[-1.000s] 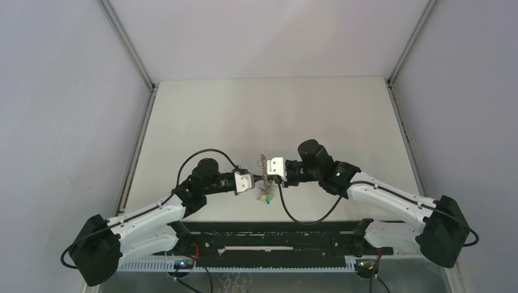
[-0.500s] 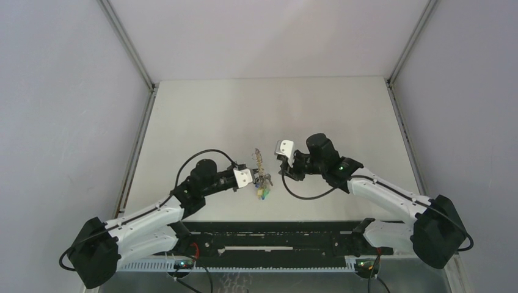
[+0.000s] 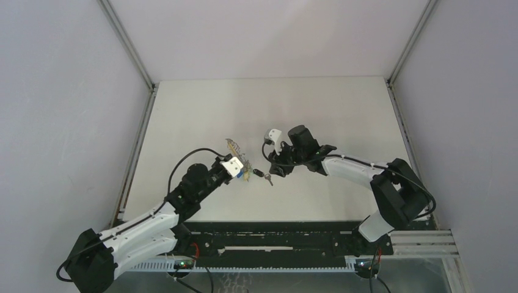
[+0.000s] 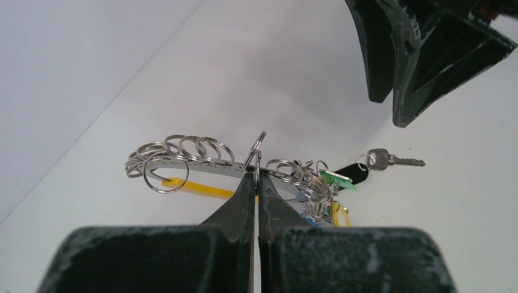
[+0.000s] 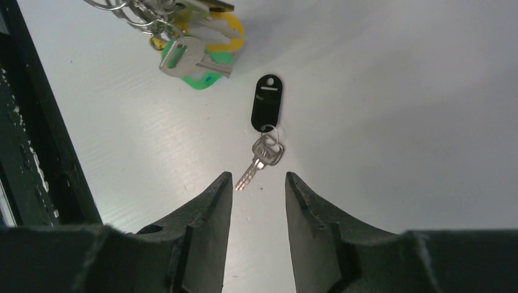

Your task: Put the keys on the keyring

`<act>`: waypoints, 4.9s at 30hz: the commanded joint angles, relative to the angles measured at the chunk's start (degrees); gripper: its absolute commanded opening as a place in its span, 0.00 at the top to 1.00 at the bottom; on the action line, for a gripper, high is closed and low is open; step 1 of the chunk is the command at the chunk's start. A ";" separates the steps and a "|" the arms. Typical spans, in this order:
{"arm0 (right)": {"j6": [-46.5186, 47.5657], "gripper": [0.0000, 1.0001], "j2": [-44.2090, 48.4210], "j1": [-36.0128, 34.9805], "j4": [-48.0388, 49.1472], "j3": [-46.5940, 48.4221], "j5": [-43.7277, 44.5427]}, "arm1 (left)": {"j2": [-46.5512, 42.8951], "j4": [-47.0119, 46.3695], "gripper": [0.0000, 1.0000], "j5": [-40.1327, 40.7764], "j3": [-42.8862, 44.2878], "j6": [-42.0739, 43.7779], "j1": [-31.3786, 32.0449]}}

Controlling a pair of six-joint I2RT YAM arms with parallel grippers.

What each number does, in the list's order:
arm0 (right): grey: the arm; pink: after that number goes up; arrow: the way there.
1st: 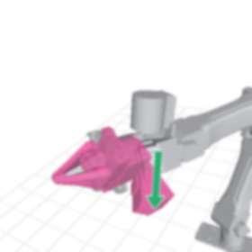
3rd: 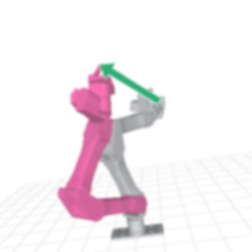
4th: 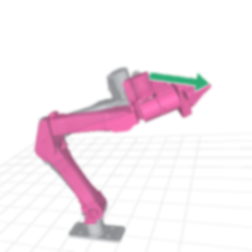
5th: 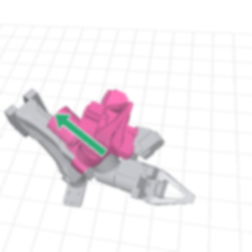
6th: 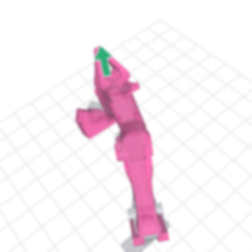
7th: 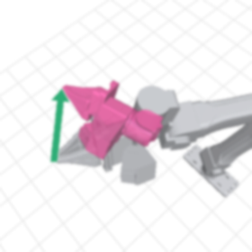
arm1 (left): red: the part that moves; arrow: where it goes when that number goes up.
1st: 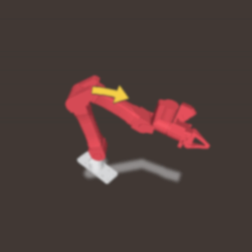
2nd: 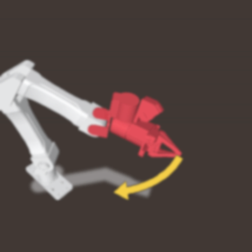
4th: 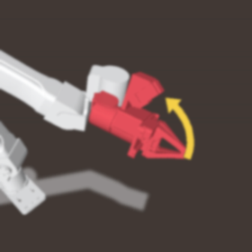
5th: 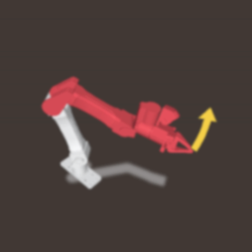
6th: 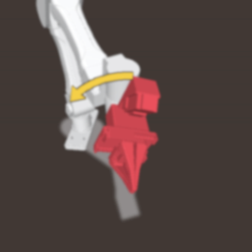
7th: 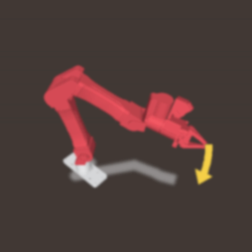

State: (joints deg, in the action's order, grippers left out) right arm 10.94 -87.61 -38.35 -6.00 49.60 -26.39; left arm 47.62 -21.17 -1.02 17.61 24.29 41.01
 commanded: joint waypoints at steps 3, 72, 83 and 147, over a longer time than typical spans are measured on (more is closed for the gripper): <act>-4.18 0.69 -5.56 -0.02 2.81 4.98 -2.18 | -1.18 -7.19 1.00 8.06 -1.04 -3.53 -1.20; -0.33 1.00 5.21 -0.58 -25.13 6.91 24.81 | -0.88 -8.67 1.00 4.88 -1.08 -5.71 -2.61; -1.10 1.00 2.79 -2.14 -41.06 11.21 35.71 | -1.26 -8.82 1.00 4.93 -1.26 -6.01 -2.61; -9.35 0.74 -6.04 9.65 -6.43 5.25 2.68 | -1.27 -8.12 1.00 3.30 -1.00 -5.75 -2.61</act>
State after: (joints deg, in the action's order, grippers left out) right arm 7.33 -94.98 -31.59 -18.04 54.78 -15.99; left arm 47.13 -25.21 3.64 16.56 19.44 38.70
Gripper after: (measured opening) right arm 0.258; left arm 0.010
